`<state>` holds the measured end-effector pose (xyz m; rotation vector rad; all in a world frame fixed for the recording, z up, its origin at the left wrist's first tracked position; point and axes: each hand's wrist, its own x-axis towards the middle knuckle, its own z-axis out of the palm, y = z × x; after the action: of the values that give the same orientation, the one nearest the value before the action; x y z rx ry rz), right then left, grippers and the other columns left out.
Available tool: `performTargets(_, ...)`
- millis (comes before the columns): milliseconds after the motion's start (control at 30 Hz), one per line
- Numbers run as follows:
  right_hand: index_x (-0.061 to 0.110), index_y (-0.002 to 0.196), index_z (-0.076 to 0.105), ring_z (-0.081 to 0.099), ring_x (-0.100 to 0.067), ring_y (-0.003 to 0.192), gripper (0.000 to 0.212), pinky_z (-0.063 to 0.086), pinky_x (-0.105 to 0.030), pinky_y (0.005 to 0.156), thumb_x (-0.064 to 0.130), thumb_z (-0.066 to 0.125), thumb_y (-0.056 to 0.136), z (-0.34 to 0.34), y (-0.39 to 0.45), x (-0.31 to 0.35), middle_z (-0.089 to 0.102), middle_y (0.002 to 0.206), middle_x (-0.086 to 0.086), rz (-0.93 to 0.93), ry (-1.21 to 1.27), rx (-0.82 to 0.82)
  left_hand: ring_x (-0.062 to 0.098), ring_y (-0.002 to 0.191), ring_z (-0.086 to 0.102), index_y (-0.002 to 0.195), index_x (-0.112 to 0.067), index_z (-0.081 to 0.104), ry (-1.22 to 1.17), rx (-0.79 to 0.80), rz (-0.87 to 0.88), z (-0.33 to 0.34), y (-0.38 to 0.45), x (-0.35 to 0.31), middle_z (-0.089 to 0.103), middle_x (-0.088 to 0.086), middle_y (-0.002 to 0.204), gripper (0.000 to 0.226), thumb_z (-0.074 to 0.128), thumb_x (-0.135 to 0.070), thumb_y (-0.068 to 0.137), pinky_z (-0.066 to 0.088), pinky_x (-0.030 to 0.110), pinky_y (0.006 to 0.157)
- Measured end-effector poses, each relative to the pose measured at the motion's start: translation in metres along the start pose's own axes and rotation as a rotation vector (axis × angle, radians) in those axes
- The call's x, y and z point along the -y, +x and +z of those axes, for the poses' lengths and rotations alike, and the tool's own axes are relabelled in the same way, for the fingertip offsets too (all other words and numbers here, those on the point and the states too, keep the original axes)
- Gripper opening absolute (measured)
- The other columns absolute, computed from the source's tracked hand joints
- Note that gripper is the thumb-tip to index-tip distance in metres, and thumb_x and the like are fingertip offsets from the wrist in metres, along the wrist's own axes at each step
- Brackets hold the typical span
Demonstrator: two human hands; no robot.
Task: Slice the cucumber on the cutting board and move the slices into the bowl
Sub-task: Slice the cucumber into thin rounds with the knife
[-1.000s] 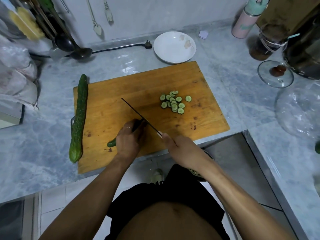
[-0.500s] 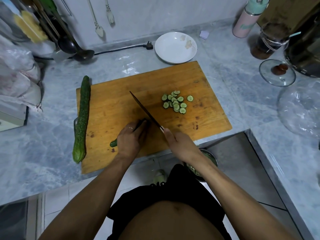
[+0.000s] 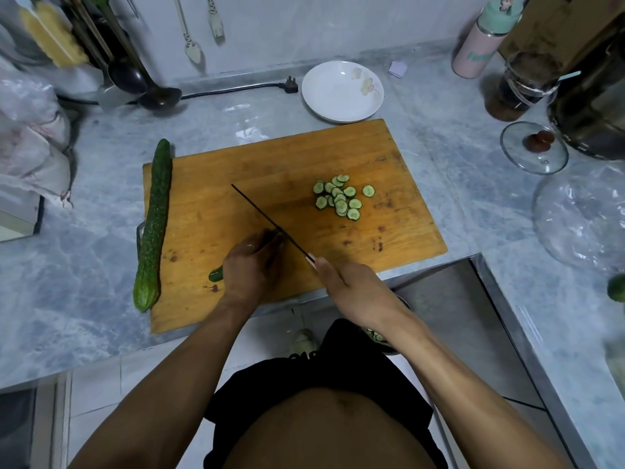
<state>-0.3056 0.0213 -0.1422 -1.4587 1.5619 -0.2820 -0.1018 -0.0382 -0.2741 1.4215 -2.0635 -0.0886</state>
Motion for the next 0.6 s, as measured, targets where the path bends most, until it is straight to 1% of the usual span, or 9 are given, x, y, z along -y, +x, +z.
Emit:
performTargets(167, 0.017, 0.058, 0.044, 0.046, -0.019, 0.057, 0.061, 0.032, -0.033, 0.055, 0.056, 0.029, 0.102, 0.000, 0.004, -0.001, 0.048, 0.059, -0.002, -0.016, -0.061, 0.003, 0.031, 0.087, 0.069, 0.111, -0.014, 0.074, 0.020, 0.038, -0.023, 0.002, -0.001, 0.003, 0.070, 0.010, 0.114, 0.026, 0.069, -0.016, 0.085, 0.055, 0.033, 0.065)
performTargets(367, 0.018, 0.055, 0.043, 0.045, -0.019, 0.052, 0.063, 0.030, -0.032, 0.051, 0.056, 0.029, 0.102, 0.007, 0.018, 0.000, 0.046, 0.055, -0.001, -0.007, -0.059, 0.029, 0.030, 0.084, 0.069, 0.103, -0.014, 0.077, 0.035, 0.018, -0.022, 0.003, -0.002, -0.002, 0.072, 0.009, 0.110, 0.025, 0.073, -0.013, 0.079, 0.056, 0.033, 0.062)
performTargets(467, 0.017, 0.056, 0.042, 0.045, -0.018, 0.050, 0.062, 0.031, -0.031, 0.052, 0.056, 0.028, 0.102, 0.008, 0.028, 0.003, 0.046, 0.053, 0.000, 0.018, -0.017, 0.036, 0.028, 0.082, 0.067, 0.105, -0.016, 0.076, 0.033, 0.008, -0.014, 0.002, 0.000, -0.004, 0.072, 0.007, 0.109, 0.025, 0.075, -0.014, 0.080, 0.054, 0.030, 0.060)
performTargets(600, 0.018, 0.055, 0.042, 0.045, -0.017, 0.048, 0.062, 0.031, -0.030, 0.052, 0.054, 0.029, 0.103, 0.014, 0.039, -0.003, 0.047, 0.051, 0.001, 0.003, 0.020, 0.013, 0.025, 0.085, 0.067, 0.104, -0.019, 0.076, 0.039, -0.009, -0.022, 0.001, 0.001, -0.007, 0.072, 0.004, 0.110, 0.023, 0.073, -0.017, 0.082, 0.049, 0.026, 0.061)
